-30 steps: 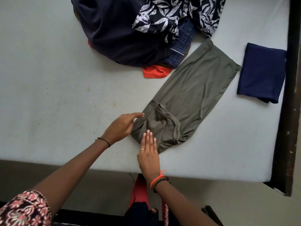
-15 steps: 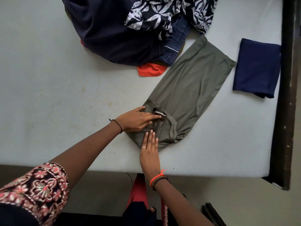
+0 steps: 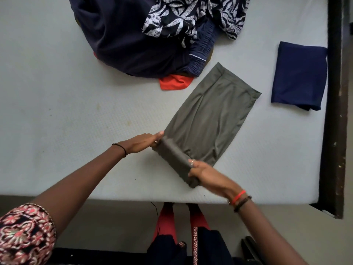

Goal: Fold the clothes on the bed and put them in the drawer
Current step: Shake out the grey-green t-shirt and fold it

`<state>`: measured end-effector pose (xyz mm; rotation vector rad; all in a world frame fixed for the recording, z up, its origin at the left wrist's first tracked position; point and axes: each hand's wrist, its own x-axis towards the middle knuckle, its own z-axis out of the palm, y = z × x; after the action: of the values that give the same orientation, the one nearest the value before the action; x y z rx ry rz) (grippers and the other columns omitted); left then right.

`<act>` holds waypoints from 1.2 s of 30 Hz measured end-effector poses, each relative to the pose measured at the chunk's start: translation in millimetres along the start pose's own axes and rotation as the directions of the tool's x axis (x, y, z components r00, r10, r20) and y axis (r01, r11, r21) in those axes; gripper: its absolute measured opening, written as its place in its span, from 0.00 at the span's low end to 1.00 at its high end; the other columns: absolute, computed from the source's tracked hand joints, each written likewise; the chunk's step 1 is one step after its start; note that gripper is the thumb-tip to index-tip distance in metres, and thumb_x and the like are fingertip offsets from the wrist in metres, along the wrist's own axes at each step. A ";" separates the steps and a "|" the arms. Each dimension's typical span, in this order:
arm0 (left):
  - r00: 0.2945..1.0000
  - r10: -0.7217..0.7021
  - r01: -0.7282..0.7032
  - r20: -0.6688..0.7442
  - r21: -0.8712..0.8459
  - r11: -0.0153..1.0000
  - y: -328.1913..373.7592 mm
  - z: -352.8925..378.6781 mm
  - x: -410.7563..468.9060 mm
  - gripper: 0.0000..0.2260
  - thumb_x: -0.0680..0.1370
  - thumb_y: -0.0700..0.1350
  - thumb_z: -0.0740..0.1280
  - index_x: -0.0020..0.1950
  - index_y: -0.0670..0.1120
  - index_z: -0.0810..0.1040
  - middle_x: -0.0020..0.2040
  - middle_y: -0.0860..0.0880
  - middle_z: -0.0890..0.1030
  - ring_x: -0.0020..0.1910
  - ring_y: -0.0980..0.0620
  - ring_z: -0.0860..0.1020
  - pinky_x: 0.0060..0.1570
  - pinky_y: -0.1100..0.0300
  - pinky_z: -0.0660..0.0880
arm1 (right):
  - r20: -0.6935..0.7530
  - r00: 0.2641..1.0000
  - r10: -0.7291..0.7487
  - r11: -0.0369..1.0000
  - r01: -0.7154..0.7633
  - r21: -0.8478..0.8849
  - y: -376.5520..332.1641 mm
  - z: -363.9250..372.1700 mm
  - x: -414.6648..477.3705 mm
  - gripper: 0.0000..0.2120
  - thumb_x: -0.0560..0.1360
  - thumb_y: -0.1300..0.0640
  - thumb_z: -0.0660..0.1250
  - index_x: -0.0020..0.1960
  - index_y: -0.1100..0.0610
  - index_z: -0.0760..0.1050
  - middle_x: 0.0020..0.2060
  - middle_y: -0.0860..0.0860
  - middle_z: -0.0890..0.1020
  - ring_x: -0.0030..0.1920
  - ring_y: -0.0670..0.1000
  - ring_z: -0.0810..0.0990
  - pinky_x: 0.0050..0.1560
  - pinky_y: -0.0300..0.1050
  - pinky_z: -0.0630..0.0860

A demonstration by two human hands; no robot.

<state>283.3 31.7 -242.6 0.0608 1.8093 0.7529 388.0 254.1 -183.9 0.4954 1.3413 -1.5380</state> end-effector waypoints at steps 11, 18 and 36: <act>0.986 0.125 -0.141 -0.111 -0.155 0.978 7.4 6.7 12.0 0.21 0.69 0.71 0.63 0.51 0.59 0.80 0.51 0.58 0.81 0.52 0.60 0.77 0.54 0.62 0.71 | 0.061 0.998 0.036 0.998 -0.039 0.046 -32.7 -107.0 45.6 0.30 0.75 0.76 0.47 0.68 0.53 0.69 0.59 0.48 0.79 0.57 0.46 0.80 0.54 0.40 0.78; 0.907 0.154 -0.195 -0.391 -0.066 0.979 7.0 15.0 27.2 0.07 0.78 0.51 0.66 0.47 0.51 0.81 0.41 0.51 0.82 0.41 0.58 0.77 0.44 0.61 0.71 | -0.322 0.930 -0.177 0.981 0.138 -0.139 -23.3 -106.4 69.3 0.20 0.77 0.73 0.55 0.64 0.58 0.73 0.54 0.54 0.79 0.56 0.50 0.78 0.55 0.34 0.75; 0.727 0.686 -0.116 -0.031 0.979 0.167 3.3 47.6 49.0 0.34 0.73 0.43 0.61 0.78 0.43 0.54 0.78 0.45 0.55 0.76 0.48 0.56 0.72 0.44 0.53 | -0.373 0.677 -0.634 0.175 -0.344 -0.922 72.6 -9.7 78.4 0.28 0.75 0.67 0.51 0.75 0.68 0.54 0.74 0.63 0.59 0.75 0.59 0.56 0.72 0.63 0.55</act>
<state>305.1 75.6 -290.3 1.4015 2.5527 -0.1630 414.6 239.0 -286.7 0.0160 2.7866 -0.1284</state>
